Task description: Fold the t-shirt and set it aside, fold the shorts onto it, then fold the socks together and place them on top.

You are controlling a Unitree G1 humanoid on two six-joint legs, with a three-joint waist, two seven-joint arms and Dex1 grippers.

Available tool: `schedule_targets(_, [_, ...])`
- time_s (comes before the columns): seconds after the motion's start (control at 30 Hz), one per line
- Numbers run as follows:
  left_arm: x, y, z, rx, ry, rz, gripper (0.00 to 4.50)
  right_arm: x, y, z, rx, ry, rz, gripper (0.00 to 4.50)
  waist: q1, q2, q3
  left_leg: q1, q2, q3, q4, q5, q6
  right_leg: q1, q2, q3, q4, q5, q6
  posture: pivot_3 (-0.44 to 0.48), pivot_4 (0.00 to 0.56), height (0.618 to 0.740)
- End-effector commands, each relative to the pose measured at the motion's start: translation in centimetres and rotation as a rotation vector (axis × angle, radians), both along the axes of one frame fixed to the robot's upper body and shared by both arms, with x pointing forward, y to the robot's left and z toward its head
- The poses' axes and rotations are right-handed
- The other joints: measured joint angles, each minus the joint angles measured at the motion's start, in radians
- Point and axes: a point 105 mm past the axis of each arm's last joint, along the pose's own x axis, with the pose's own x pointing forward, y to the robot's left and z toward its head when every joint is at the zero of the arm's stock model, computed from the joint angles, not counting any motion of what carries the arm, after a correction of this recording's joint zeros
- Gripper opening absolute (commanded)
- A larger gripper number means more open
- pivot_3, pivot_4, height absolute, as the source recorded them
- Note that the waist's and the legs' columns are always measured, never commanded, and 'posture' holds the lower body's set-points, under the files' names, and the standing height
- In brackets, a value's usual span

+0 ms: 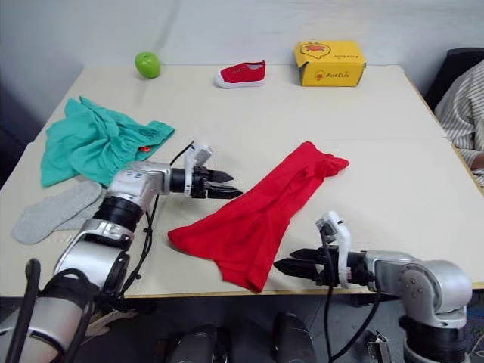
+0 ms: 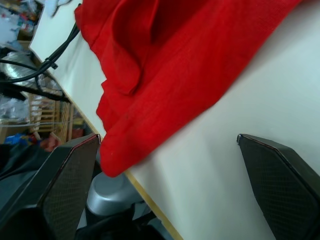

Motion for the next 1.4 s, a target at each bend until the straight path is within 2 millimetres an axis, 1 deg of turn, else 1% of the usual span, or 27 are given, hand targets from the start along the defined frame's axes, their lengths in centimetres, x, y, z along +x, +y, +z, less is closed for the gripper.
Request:
schedule_targets(0.03, [0.6,-1.1,-0.9,0.058,-0.019,0.008,4.37,-0.8,1.4,-1.1,-0.027,-0.001,0.012,4.48,0.005,-0.001,-0.001,0.0,0.0,-0.001,0.0,0.0,0.0,0.001,0.0,0.0,0.0,0.0,0.0,0.0,0.15,0.74])
schedule_targets(0.17, [0.2,-3.2,-1.5,0.043,0.008,-0.029,4.37,-0.4,2.7,-1.3,0.003,-0.004,0.011,4.48,0.005,-0.004,-0.004,0.004,0.001,-0.002,0.0,0.0,0.001,0.003,-0.002,0.0,-0.002,0.0,0.0,0.0,0.15,0.74])
schedule_targets(0.23, [-0.1,-4.1,-1.5,0.029,0.015,-0.058,4.37,-0.5,3.2,-1.4,0.004,0.0,0.036,4.11,0.005,-0.004,-0.004,0.004,0.001,-0.002,0.0,0.0,0.001,0.003,-0.002,0.0,-0.002,0.0,0.0,0.0,0.15,0.74])
schedule_targets(0.27, [-0.2,-4.4,-1.5,0.026,0.014,-0.066,4.18,-0.5,3.3,-1.4,0.001,-0.006,0.048,3.9,0.006,-0.004,-0.004,0.003,0.001,-0.002,0.0,0.0,0.001,0.003,-0.002,0.0,-0.002,0.0,0.0,0.0,0.15,0.74])
schedule_targets(0.33, [-0.3,-4.8,-1.6,0.024,0.011,-0.076,3.77,-0.3,3.3,-1.4,-0.001,-0.016,0.048,3.27,0.006,-0.004,-0.004,0.002,0.001,-0.003,0.0,0.0,0.001,0.003,-0.002,-0.001,-0.002,0.0,0.0,0.0,0.15,0.74])
schedule_targets(0.4, [-0.4,-5.2,-1.3,-0.022,-0.004,-0.08,3.08,0.3,3.1,-1.3,-0.004,-0.032,0.022,2.43,0.007,-0.004,-0.004,0.001,0.0,-0.003,0.0,-0.001,0.002,0.003,-0.002,-0.001,0.0,0.0,0.0,0.0,0.15,0.74])
schedule_targets(0.47, [-0.4,-5.3,-0.8,-0.124,0.042,-0.048,2.46,0.4,3.1,-1.1,-0.007,-0.044,0.031,1.74,0.006,-0.004,-0.004,0.0,0.0,-0.003,0.0,-0.001,0.002,0.003,-0.002,-0.001,-0.001,0.0,0.0,0.0,0.15,0.74])
schedule_targets(0.5, [-0.3,-5.2,-1.0,-0.134,0.052,-0.033,2.15,0.4,3.1,-1.0,-0.006,-0.047,0.036,1.39,0.005,-0.004,-0.004,0.0,0.0,-0.003,0.0,-0.001,0.003,0.002,-0.002,-0.001,-0.001,0.0,0.0,0.0,0.15,0.74])
schedule_targets(0.6, [-0.4,-4.3,-2.1,-0.085,0.017,-0.031,1.13,0.5,2.7,-0.9,-0.01,-0.051,0.039,0.3,0.002,-0.004,-0.004,-0.001,0.0,-0.003,0.0,-0.001,0.003,0.002,-0.002,-0.001,-0.002,0.0,0.0,0.0,0.15,0.74])
schedule_targets(0.63, [-0.3,-3.8,-2.3,-0.102,0.018,-0.009,0.81,0.7,2.3,-0.7,-0.016,-0.057,0.035,0.0,0.002,-0.004,-0.004,0.0,0.0,-0.003,0.0,-0.001,0.003,0.002,-0.002,-0.001,-0.002,0.0,0.0,0.0,0.15,0.74])
schedule_targets(0.7, [-0.2,-3.0,-2.3,-0.143,0.016,0.033,0.16,1.2,1.4,-0.5,-0.03,-0.07,0.018,0.0,0.0,-0.004,-0.004,0.0,0.0,-0.003,0.0,-0.001,0.003,0.002,-0.002,-0.001,-0.002,0.0,0.0,0.0,0.15,0.74])
schedule_targets(0.73, [0.0,-2.5,-2.3,-0.156,0.008,0.063,0.03,1.6,1.0,-0.4,-0.038,-0.078,0.009,0.0,0.0,-0.004,-0.004,0.0,0.001,-0.003,0.0,-0.001,0.003,0.002,-0.002,-0.001,-0.001,0.0,0.0,0.0,0.15,0.74])
schedule_targets(0.8, [0.5,-1.3,-1.9,-0.183,-0.025,0.132,0.03,2.1,0.2,-0.2,-0.054,-0.088,-0.005,0.0,0.0,-0.004,-0.004,0.001,0.001,-0.003,0.0,-0.001,0.003,0.002,-0.002,-0.001,-0.001,0.0,0.0,0.0,0.15,0.74])
schedule_targets(0.9, [0.7,0.5,-0.6,-0.268,-0.073,0.224,0.03,3.1,-0.6,0.3,-0.066,-0.111,-0.01,0.0,-0.013,-0.004,-0.004,0.001,0.002,-0.002,0.0,-0.001,0.003,0.002,-0.002,0.0,0.0,0.0,0.0,0.0,0.15,0.74])
schedule_targets(0.97, [0.3,2.2,-0.3,-0.321,-0.091,0.298,0.03,4.2,-0.9,0.9,-0.071,-0.139,-0.015,0.0,-0.022,-0.004,-0.004,0.001,0.002,-0.003,0.0,-0.001,0.002,0.002,-0.002,-0.001,0.0,0.0,0.0,0.0,0.15,0.74])
schedule_targets(1.03, [-0.3,3.4,-0.3,-0.342,-0.111,0.349,0.03,5.2,-1.1,1.3,-0.079,-0.162,-0.013,0.0,-0.025,-0.004,-0.004,0.002,0.002,-0.002,-0.001,-0.001,0.002,0.002,-0.003,0.0,0.0,0.0,0.0,0.0,0.15,0.74])
schedule_targets(1.13, [-1.4,4.5,0.1,-0.366,-0.132,0.405,0.03,6.7,-1.1,1.6,-0.093,-0.189,-0.001,0.0,-0.019,-0.004,-0.004,0.002,0.003,-0.002,-0.001,0.0,0.002,0.002,-0.003,0.0,0.001,0.0,0.0,0.0,0.15,0.74])
schedule_targets(1.23, [-2.0,5.4,0.1,-0.36,-0.17,0.464,0.03,8.1,-1.1,1.6,-0.119,-0.212,0.021,0.0,-0.016,-0.004,-0.003,0.002,0.002,-0.002,0.0,0.0,0.002,0.002,-0.004,0.0,0.0,0.0,0.001,0.0,0.15,0.74])
schedule_targets(1.3, [-2.0,5.9,0.0,-0.361,-0.182,0.503,0.03,9.0,-1.1,1.4,-0.146,-0.229,0.032,0.0,-0.012,-0.004,-0.003,0.002,0.002,-0.002,0.0,0.0,0.002,0.003,-0.004,0.0,0.0,0.001,0.001,0.0,0.15,0.74])
schedule_targets(1.4, [-1.6,6.1,-0.2,-0.314,-0.24,0.527,0.03,10.0,-0.6,1.9,-0.131,-0.228,0.047,0.0,-0.011,-0.004,-0.003,0.001,0.002,-0.002,0.0,0.0,0.002,0.003,-0.004,0.0,-0.001,0.001,0.001,0.0,0.15,0.74])
